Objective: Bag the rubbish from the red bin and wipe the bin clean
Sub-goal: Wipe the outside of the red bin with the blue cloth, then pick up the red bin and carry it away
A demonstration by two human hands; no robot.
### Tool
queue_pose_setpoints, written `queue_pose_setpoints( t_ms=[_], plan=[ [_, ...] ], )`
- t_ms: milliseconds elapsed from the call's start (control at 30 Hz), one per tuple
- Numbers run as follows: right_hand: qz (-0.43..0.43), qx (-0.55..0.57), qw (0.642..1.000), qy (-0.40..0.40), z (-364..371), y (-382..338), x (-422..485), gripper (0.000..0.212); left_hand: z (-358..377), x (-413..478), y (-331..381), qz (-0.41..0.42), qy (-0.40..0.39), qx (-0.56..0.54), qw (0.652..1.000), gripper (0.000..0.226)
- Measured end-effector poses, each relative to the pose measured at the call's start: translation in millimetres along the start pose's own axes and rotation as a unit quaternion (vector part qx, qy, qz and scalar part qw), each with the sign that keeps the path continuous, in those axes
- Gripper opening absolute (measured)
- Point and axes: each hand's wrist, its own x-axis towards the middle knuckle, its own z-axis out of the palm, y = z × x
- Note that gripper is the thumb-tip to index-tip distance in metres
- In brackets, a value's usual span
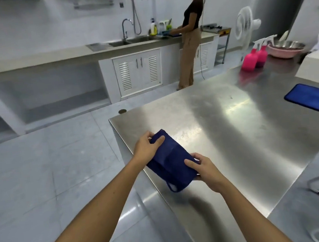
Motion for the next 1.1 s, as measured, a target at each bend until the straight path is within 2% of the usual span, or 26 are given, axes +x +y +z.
queue_pose_setpoints(
  t_ms=[67, 133, 233, 267, 300, 333, 367, 400, 467, 633, 667, 733, 867, 1000, 1100],
  plan=[
    [0.056, 0.005, 0.998, 0.033, -0.7, 7.9, 10.6, 0.025, 4.1, 13.5, -18.5, -0.021, 0.011, 0.096, 0.995, 0.029],
    [0.092, -0.041, 0.992, 0.072, 1.5, 19.9, 21.5, 0.024, 12.2, 23.7, -39.9, -0.050, 0.011, 0.151, 0.987, 0.026],
    [0.077, -0.156, 0.969, 0.174, 12.2, 36.9, 31.7, 0.022, 31.8, 31.0, -63.8, -0.065, 0.032, 0.175, 0.982, 0.026],
    [0.058, -0.227, 0.952, 0.198, 17.4, 41.4, 33.1, 0.027, 37.3, 30.4, -68.2, -0.052, 0.042, 0.189, 0.980, 0.028],
    [0.035, -0.330, 0.919, 0.211, 22.9, 46.0, 33.8, 0.034, 41.5, 29.8, -73.3, -0.016, 0.047, 0.235, 0.971, 0.033],
    [0.005, -0.445, 0.870, 0.214, 28.1, 50.6, 33.5, 0.041, 44.3, 28.4, -78.7, 0.038, 0.028, 0.310, 0.949, 0.041],
    [-0.024, -0.534, 0.823, 0.193, 32.6, 55.7, 32.5, 0.047, 46.0, 24.7, -84.9, 0.084, -0.024, 0.392, 0.916, 0.049],
    [-0.040, -0.589, 0.793, 0.152, 36.5, 60.8, 31.9, 0.055, 46.8, 20.0, -91.8, 0.113, -0.090, 0.454, 0.879, 0.055],
    [-0.031, -0.637, 0.767, 0.074, 39.9, 69.7, 31.0, 0.065, 47.1, 9.7, -107.7, 0.115, -0.182, 0.516, 0.829, 0.061],
    [-0.008, -0.675, 0.737, 0.035, 40.0, 67.0, 35.0, 0.066, 38.8, 8.9, -107.7, 0.112, -0.201, 0.569, 0.789, 0.064],
    [-0.009, -0.675, 0.737, 0.037, 41.2, 64.7, 36.7, 0.065, 34.6, 9.2, -106.2, 0.117, -0.191, 0.581, 0.783, 0.063],
    [-0.032, -0.677, 0.734, 0.043, 51.7, 58.5, 43.2, 0.063, 18.0, 3.2, -114.1, 0.119, -0.133, 0.583, 0.793, 0.062],
    [-0.102, -0.687, 0.720, 0.001, 111.9, 48.4, 59.5, 0.062, -52.4, -48.4, -166.7, 0.032, -0.061, 0.571, 0.818, 0.059],
    [-0.156, -0.687, 0.701, -0.111, 208.0, 50.2, 75.6, 0.062, -153.6, -121.9, -233.8, -0.162, -0.005, 0.543, 0.824, 0.060],
    [-0.177, -0.681, 0.686, -0.185, 289.8, 63.7, 76.3, 0.063, -222.5, -179.0, -278.3, -0.272, 0.026, 0.515, 0.812, 0.061]
  ],
)
